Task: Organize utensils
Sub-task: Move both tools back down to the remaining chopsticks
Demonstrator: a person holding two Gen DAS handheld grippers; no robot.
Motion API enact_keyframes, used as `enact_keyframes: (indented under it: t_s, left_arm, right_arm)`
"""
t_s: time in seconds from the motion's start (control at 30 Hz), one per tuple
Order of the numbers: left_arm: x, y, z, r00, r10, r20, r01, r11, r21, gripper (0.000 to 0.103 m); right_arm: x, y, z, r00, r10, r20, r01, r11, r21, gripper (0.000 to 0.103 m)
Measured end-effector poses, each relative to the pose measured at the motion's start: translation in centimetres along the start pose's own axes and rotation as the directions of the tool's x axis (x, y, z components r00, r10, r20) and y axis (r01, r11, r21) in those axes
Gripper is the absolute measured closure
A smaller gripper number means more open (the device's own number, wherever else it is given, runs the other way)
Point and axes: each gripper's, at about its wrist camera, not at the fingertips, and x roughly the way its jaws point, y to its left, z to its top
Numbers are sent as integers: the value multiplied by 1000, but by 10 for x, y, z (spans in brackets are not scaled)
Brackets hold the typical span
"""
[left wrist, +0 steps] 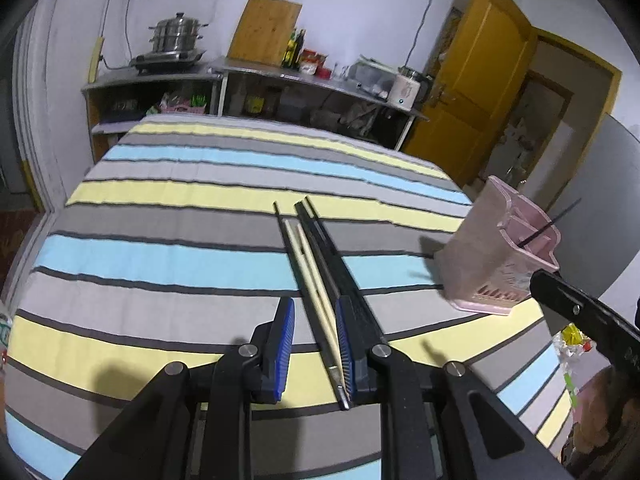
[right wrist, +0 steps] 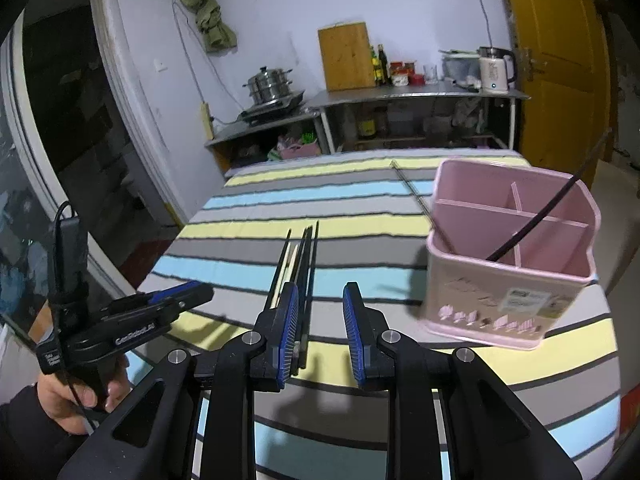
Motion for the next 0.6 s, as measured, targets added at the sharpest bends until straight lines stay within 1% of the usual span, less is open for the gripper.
enact_keyframes:
  t_s: [0.13, 0.3, 0.6]
  left_arm:
    - [24, 4, 0, 999, 21, -31, -21, 1000, 0, 82]
    - [53, 6, 5, 998, 24, -54, -24, 1000, 1, 82]
    - [94, 9, 10, 994, 63, -93, -62, 998, 8, 81]
  right_arm:
    - [21, -2, -7, 999, 6, -42, -6, 1000, 1, 79]
    - [44, -3, -16, 996, 8, -88, -8, 1000, -3, 79]
    - [66, -2, -19, 992, 7, -122, -8, 1000, -12, 79]
